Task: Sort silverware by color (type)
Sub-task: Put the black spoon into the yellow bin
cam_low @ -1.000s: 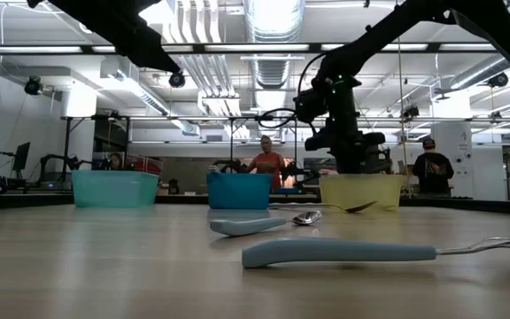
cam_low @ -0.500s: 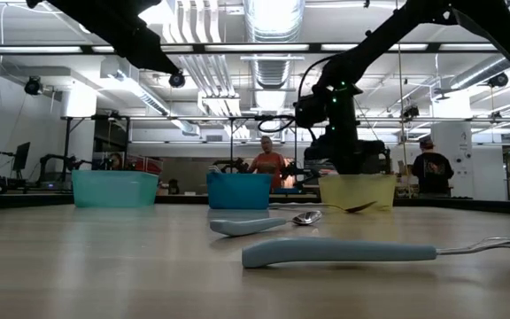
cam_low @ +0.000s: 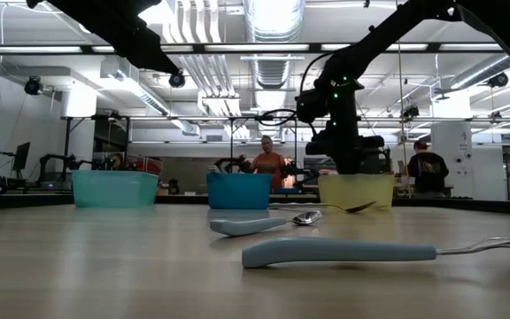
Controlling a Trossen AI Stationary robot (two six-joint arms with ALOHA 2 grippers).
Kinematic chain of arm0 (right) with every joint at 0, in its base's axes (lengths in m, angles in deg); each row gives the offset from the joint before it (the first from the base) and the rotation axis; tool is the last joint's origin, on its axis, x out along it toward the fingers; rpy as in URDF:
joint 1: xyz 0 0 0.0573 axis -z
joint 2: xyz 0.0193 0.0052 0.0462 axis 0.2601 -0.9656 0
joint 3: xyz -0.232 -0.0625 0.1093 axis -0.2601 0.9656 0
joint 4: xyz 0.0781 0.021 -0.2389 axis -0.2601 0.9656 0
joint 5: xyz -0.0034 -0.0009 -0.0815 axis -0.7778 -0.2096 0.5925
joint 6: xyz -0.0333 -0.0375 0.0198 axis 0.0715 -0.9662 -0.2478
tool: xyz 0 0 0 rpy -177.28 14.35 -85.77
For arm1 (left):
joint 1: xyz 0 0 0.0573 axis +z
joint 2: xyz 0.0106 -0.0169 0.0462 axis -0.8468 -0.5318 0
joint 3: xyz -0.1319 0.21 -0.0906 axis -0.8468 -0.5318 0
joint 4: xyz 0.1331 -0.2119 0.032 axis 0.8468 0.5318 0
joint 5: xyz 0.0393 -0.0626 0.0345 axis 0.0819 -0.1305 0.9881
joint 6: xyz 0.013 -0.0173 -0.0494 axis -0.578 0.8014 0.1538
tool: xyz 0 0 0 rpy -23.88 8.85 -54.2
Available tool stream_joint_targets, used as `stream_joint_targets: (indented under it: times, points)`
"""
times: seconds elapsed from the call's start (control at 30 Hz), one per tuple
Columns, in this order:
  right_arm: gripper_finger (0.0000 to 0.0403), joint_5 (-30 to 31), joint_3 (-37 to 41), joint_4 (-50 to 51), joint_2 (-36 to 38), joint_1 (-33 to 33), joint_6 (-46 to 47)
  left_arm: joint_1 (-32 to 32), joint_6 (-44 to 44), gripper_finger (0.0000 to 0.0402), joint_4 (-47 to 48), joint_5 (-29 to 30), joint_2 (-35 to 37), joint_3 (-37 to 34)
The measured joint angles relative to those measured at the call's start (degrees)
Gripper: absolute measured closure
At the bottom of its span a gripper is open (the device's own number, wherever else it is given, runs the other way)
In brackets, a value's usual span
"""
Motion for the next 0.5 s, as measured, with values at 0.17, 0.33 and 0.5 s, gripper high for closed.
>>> stream_joint_targets:
  times: [0.17, 0.33, 0.5]
  points:
    - [0.039, 1.4, 0.0, -0.5, 0.1, -0.1, -0.7, 0.0, 0.0, 0.0194, 0.0, 0.0, 0.0, 0.0]
    - [0.039, 1.9, 0.3, -0.7, 0.1, -0.3, -0.8, 0.0, 0.0, 0.0194, 0.0, 0.0, 0.0, 0.0]
    - [0.0389, 1.8, 0.5, -0.6, 0.1, -0.4, -0.2, 0.0, 0.0, 0.0194, 0.0, 0.0, 0.0, 0.0]
